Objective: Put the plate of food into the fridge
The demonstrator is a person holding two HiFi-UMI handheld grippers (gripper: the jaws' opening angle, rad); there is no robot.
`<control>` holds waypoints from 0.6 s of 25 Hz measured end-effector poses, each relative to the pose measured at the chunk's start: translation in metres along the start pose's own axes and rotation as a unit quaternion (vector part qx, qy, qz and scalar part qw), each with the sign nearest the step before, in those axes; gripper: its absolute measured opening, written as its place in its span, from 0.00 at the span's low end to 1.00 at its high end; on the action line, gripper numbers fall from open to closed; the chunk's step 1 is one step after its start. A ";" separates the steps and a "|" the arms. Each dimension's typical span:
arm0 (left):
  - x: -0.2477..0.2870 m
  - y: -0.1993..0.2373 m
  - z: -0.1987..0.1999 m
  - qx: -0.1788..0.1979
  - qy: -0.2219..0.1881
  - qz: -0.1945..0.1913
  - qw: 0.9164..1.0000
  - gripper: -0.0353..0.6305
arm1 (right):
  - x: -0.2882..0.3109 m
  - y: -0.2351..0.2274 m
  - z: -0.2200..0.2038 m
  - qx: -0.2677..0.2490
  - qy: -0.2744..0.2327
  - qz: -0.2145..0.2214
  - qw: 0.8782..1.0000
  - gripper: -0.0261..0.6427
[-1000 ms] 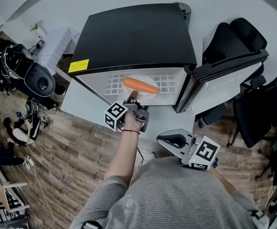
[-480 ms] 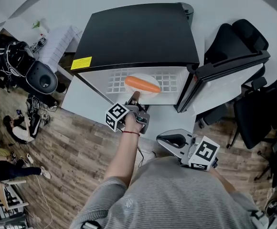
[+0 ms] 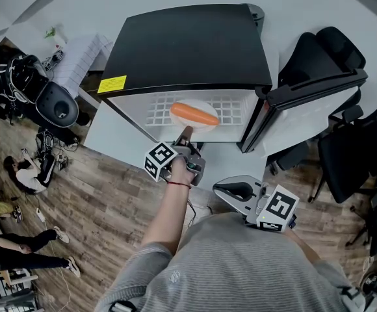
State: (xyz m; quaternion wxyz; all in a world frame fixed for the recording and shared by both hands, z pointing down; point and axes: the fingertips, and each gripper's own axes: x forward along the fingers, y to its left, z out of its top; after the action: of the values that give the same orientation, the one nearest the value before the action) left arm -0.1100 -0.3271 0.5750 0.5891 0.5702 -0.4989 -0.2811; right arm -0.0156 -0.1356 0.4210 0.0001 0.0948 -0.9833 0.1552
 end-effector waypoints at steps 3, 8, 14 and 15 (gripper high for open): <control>-0.005 0.002 -0.003 0.009 0.003 0.002 1.000 0.21 | 0.000 0.000 -0.001 0.002 0.000 0.001 1.000 0.06; -0.013 0.003 -0.006 0.022 0.008 0.002 1.000 0.21 | 0.002 0.003 -0.001 0.001 -0.001 0.005 1.000 0.06; -0.026 0.000 -0.012 0.059 0.020 0.001 0.998 0.21 | 0.004 0.000 -0.001 0.001 -0.003 -0.001 1.000 0.06; -0.028 0.000 -0.012 0.068 0.021 0.003 0.997 0.21 | 0.004 -0.002 -0.001 0.000 -0.005 -0.006 1.000 0.06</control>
State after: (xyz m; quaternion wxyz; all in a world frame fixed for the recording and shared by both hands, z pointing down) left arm -0.1082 -0.2974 0.5694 0.5602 0.6131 -0.5059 -0.2330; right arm -0.0193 -0.1379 0.4226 -0.0038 0.1018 -0.9827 0.1549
